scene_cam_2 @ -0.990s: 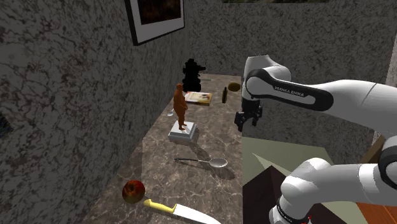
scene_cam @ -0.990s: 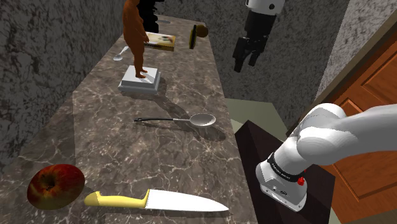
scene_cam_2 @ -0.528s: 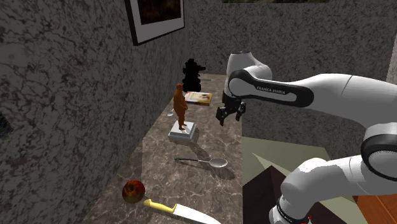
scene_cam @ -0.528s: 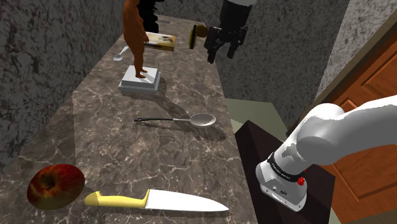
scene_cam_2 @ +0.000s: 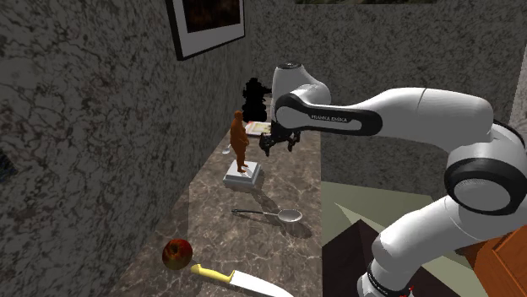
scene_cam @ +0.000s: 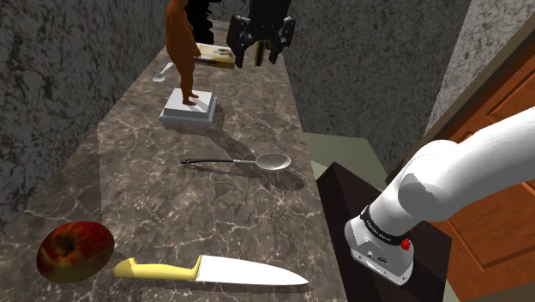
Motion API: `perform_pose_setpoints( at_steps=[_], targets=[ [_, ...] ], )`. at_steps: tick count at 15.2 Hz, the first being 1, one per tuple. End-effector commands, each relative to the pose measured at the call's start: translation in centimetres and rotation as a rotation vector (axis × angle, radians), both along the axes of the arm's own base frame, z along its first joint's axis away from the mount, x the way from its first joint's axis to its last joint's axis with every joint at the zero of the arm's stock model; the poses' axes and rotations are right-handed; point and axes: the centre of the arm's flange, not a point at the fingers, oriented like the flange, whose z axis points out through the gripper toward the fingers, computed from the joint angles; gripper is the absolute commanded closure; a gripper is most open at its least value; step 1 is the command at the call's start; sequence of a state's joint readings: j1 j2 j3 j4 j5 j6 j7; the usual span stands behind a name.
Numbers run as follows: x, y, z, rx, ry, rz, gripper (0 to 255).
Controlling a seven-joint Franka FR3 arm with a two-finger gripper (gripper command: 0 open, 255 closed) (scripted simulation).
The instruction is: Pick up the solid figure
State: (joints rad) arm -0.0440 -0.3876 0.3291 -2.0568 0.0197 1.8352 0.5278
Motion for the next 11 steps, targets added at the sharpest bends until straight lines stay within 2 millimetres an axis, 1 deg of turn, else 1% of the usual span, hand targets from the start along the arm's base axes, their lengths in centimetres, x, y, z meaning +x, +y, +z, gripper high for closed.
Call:
perform_pose_setpoints(
  at_steps=[1, 11],
  targets=[
    [1.9, 1.4, 0.5, -0.010, -0.036, -0.028, 0],
    [10.8, 8.5, 3.8, -0.068, -0.206, -0.157, 0]
  ],
)
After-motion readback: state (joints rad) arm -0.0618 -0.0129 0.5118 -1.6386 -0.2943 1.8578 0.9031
